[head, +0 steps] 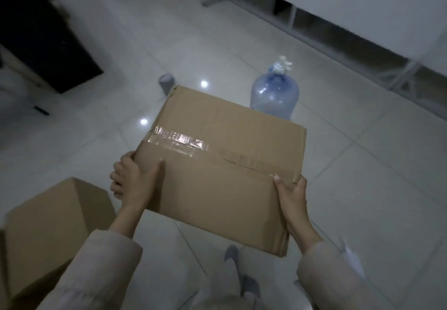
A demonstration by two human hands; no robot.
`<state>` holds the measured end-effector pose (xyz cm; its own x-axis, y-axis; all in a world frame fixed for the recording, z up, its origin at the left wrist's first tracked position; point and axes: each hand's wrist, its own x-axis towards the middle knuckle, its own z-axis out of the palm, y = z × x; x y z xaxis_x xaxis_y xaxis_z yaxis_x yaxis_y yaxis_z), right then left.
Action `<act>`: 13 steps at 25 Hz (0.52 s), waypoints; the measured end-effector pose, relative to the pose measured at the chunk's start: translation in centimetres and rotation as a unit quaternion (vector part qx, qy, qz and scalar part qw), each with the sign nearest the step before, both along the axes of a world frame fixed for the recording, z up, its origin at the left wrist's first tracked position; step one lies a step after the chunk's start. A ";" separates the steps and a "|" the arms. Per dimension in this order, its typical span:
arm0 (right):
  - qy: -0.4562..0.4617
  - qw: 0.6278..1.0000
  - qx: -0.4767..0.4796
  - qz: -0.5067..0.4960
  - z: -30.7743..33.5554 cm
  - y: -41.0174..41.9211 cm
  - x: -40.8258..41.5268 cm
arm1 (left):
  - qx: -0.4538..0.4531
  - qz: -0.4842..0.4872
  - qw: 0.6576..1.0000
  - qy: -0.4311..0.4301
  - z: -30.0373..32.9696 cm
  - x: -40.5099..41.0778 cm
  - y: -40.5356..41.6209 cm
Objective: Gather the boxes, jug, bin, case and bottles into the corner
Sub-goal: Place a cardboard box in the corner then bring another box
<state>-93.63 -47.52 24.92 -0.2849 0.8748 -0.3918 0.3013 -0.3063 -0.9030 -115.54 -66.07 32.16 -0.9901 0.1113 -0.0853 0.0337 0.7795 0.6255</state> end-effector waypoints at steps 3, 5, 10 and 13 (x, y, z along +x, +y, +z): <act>0.023 0.995 0.037 0.093 4.5 -1.2 -5.7 | 0.039 0.098 0.994 0.014 3.2 -1.5 -6.1; 0.049 0.983 0.059 0.165 6.9 -3.0 -10.0 | 0.065 0.165 0.984 0.023 4.7 -2.4 -10.4; 0.051 0.946 0.081 0.311 10.5 -9.4 -21.8 | 0.103 0.306 0.946 0.030 6.7 -6.0 -20.7; 0.056 0.923 0.077 0.372 11.5 -14.8 -28.5 | 0.116 0.364 0.924 0.036 7.1 -8.9 -26.7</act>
<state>-122.16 -62.33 36.37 -0.8603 0.4642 -0.2107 0.2788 0.0823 -0.9568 -124.39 -92.78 39.23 -0.8124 -0.5785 -0.0731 -0.3980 0.4585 0.7946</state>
